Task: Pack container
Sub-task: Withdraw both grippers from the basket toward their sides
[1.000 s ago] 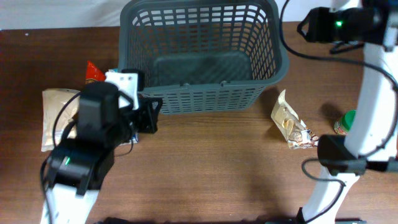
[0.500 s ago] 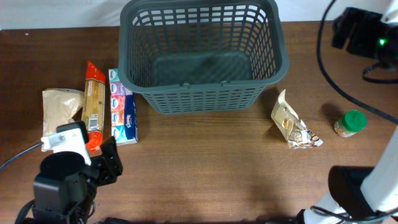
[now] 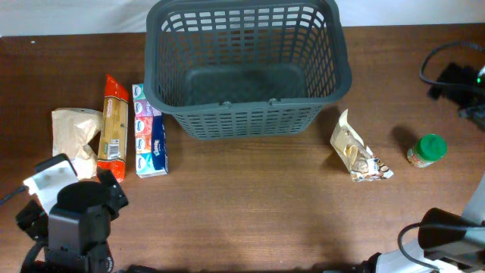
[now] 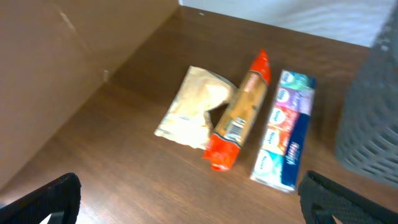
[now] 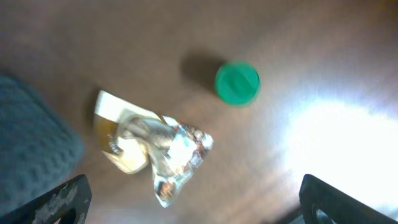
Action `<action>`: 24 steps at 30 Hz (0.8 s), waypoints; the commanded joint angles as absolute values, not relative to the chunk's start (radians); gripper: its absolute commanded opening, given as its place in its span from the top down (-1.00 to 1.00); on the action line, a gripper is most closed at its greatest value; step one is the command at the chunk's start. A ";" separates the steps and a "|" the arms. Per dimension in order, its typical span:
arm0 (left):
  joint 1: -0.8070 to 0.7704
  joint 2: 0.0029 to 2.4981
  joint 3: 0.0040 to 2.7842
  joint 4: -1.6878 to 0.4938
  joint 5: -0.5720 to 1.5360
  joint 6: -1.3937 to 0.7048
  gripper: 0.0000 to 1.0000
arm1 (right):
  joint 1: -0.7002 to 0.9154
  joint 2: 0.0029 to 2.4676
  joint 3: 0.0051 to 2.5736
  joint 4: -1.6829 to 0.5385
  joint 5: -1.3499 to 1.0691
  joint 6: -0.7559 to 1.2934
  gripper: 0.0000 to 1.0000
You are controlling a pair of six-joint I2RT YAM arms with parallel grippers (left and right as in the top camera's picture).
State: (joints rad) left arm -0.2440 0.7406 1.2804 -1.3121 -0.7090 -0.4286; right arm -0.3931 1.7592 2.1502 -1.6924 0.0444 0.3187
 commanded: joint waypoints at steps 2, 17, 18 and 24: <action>-0.246 0.752 1.290 -1.314 -0.798 -0.456 -0.99 | -0.451 1.748 2.080 -1.681 0.011 0.334 -0.98; -0.246 0.764 1.290 -1.315 -0.664 -0.456 -0.99 | -0.472 1.775 1.975 -1.551 0.019 0.221 -0.98; -0.246 0.764 1.290 -1.315 -0.652 -0.456 -0.99 | -0.472 1.776 1.963 -1.542 0.007 0.202 -0.98; -0.246 0.764 1.290 -1.321 -0.616 -0.456 -0.99 | -0.437 1.776 1.866 -1.540 -0.128 0.010 -0.98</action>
State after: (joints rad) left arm -0.2440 0.7605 1.2804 -1.3205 -0.6495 -0.4431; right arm -0.4629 1.7664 1.9110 -1.5391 -0.0425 0.1349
